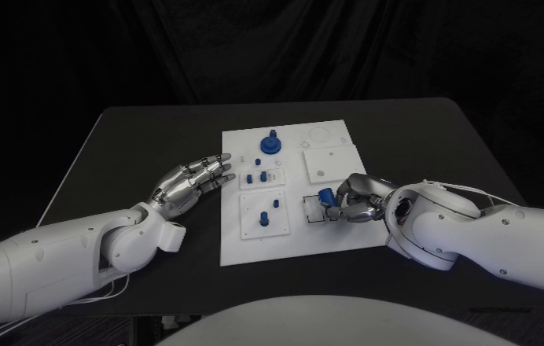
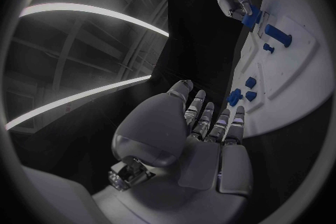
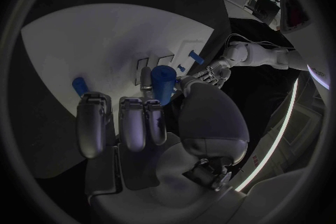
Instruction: Assemble the parts on the task board
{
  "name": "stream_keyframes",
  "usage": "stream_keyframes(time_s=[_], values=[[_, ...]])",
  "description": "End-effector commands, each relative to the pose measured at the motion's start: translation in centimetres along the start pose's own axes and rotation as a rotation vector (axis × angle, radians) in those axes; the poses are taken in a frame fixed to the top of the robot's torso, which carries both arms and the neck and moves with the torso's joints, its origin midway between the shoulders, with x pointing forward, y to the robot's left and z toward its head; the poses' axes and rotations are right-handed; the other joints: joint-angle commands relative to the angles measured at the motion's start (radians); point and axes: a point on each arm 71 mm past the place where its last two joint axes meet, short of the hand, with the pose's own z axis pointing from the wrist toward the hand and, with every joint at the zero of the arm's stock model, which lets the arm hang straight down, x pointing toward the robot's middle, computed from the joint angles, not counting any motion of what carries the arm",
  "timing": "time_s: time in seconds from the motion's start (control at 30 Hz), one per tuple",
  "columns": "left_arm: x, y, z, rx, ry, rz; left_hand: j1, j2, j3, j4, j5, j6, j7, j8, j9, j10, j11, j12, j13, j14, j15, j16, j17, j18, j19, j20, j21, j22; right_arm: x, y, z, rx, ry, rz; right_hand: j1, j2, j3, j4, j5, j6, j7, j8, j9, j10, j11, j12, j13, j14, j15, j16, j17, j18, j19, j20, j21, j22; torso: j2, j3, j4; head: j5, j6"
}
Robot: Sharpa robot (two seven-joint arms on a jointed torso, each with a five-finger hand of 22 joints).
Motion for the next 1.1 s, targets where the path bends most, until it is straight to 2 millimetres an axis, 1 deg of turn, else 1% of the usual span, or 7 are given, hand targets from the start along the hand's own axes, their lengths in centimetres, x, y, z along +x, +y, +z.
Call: stream_keyframes(time_s=[0.03,0.27,0.43,0.57,0.67,1.03,1.1], values=[[0.2,-0.7,0.0,0.105,0.012,-0.011,-0.009,0.0,0.006,0.001,0.006,-0.006,0.002,0.0,-0.001,0.002,0.005,-0.003,0.0,-0.001,0.001,-0.001,0.0,-0.014,0.004,0.0,0.005,-0.001,0.3,-0.1,0.1,0.021,0.033,0.062,-0.013,-0.003,0.071,-0.066,-0.009,0.047,-0.041,-0.006,0.001,0.104,-0.002,0.006,0.263,0.086,-0.004,-0.003,0.172,-0.006,0.067,-0.008,0.0,0.228,0.001,0.0004,0.0006,0.0,0.0],[0.2,-0.6,0.0,0.104,0.012,-0.011,-0.009,0.0,0.007,0.001,0.006,-0.007,0.002,0.0,-0.001,0.001,0.005,-0.004,0.0,-0.001,0.002,-0.001,0.0,-0.015,0.004,0.0,0.005,-0.001,0.7,-0.1,0.4,0.037,0.073,0.047,-0.031,-0.002,0.06,-0.053,-0.053,0.046,-0.038,-0.016,0.003,0.104,0.0,0.006,0.263,0.084,-0.003,-0.009,0.16,-0.004,0.063,-0.007,-0.008,0.225,0.0,-0.001,0.0007,0.004,0.0],[0.2,-0.7,0.0,0.104,0.012,-0.011,-0.009,0.0,0.007,0.001,0.007,-0.008,0.002,0.0,-0.002,0.001,0.005,-0.004,-0.001,-0.001,0.002,-0.001,0.0,-0.015,0.004,0.0,0.005,-0.001,0.7,0.1,0.7,0.033,0.071,0.047,-0.065,0.012,0.038,-0.046,-0.166,0.047,-0.034,-0.031,0.006,0.104,0.004,0.006,0.263,0.083,0.001,-0.013,0.153,-0.003,0.061,-0.004,-0.013,0.223,-0.001,-0.0018,0.0007,0.004,0.0],[0.2,-0.6,0.0,0.104,0.013,-0.012,-0.009,0.0,0.007,0.001,0.007,-0.008,0.002,0.0,-0.002,0.001,0.005,-0.004,-0.001,-0.001,0.002,-0.001,0.0,-0.015,0.004,0.0,0.005,-0.001,0.7,0.3,0.9,0.026,0.064,0.05,-0.093,0.024,0.022,-0.045,-0.227,0.051,-0.032,-0.039,0.008,0.104,0.006,0.006,0.263,0.083,0.002,-0.013,0.152,-0.003,0.06,-0.002,-0.014,0.223,0.0,-0.0012,0.0014,0.004,0.0],[0.2,-0.6,0.1,0.103,0.014,-0.012,-0.009,0.0,0.007,0.001,0.007,-0.008,0.002,0.0,-0.002,0.001,0.005,-0.004,-0.001,-0.001,0.002,-0.001,0.0,-0.015,0.004,0.0,0.005,-0.001,0.8,0.4,1.0,0.023,0.064,0.049,-0.113,0.027,0.006,-0.044,-0.243,0.052,-0.032,-0.042,0.01,0.104,0.006,0.006,0.263,0.083,0.003,-0.013,0.151,-0.002,0.06,-0.002,-0.015,0.223,0.0,-0.0005,0.0032,0.002,0.0],[0.2,-0.6,0.1,0.1,0.013,-0.012,-0.01,0.0,0.009,0.001,0.007,-0.009,0.002,-0.001,-0.002,0.0,0.005,-0.006,-0.001,-0.001,0.002,-0.001,0.0,-0.015,0.004,0.0,0.005,-0.002,0.9,0.6,1.3,0.018,0.069,0.045,-0.248,0.048,-0.138,-0.042,-0.464,0.046,-0.027,-0.064,0.024,0.104,0.011,0.006,0.263,0.081,0.006,-0.017,0.141,-0.001,0.057,0.002,-0.022,0.22,0.002,-0.0005,0.0004,0.007,0.0],[0.2,-0.6,0.1,0.1,0.014,-0.012,-0.011,0.0,0.009,0.0,0.007,-0.009,0.002,-0.001,-0.002,-0.001,0.005,-0.006,-0.001,-0.002,0.002,-0.001,0.0,-0.015,0.003,0.0,0.005,-0.003,0.8,0.6,1.3,0.017,0.065,0.048,-0.261,0.052,-0.153,-0.042,-0.479,0.046,-0.027,-0.065,0.026,0.104,0.011,0.006,0.263,0.081,0.006,-0.018,0.14,0.0,0.057,0.002,-0.022,0.22,0.002,-0.0003,0.0009,0.006,0.0]])
